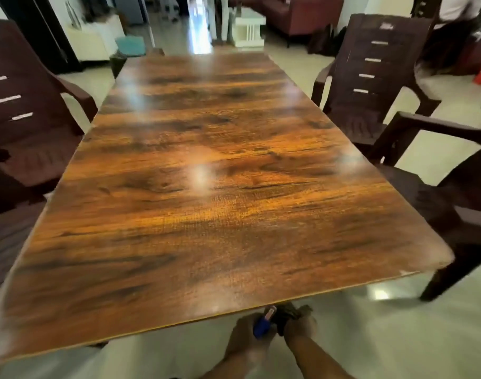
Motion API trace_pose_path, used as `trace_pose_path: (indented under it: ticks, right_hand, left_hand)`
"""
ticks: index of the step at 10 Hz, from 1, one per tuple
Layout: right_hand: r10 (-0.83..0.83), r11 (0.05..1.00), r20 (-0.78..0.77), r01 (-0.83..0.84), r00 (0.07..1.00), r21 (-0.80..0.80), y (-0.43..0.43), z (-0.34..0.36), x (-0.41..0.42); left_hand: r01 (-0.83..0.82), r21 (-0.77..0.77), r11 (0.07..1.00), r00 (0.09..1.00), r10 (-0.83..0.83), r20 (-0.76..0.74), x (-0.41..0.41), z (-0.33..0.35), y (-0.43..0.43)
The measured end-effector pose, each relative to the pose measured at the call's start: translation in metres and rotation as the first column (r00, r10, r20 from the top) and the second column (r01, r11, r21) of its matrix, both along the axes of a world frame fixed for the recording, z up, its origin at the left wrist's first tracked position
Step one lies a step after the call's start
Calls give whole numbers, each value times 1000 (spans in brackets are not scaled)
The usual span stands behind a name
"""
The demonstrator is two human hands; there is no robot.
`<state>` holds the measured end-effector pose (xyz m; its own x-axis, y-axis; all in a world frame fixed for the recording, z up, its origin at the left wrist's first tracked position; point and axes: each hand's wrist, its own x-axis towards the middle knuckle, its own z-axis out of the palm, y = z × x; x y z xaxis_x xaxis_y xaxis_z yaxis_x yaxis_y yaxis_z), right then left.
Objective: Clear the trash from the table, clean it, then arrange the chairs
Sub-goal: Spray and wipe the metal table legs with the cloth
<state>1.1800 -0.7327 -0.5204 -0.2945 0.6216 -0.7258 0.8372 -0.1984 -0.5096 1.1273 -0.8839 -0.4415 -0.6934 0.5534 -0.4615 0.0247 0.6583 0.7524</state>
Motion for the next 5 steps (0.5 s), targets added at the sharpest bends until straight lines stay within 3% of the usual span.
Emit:
trace_pose_path:
  ticks: [1, 2, 4, 5]
  right_hand:
    - [16, 984, 124, -38, 992, 174, -28, 101, 37]
    - [-24, 985, 107, 5, 994, 173, -48, 213, 56]
    - [-157, 976, 92, 140, 983, 165, -64, 334, 90]
    - [-232, 956, 3, 227, 973, 187, -55, 377, 98]
  left_hand:
    - [-23, -27, 999, 983, 27, 183, 35, 78, -13]
    - [-91, 16, 996, 975, 86, 206, 51, 154, -22]
    - [-54, 8, 999, 983, 51, 179, 72, 249, -17]
    - [8, 44, 999, 992, -13, 124, 74, 278, 2]
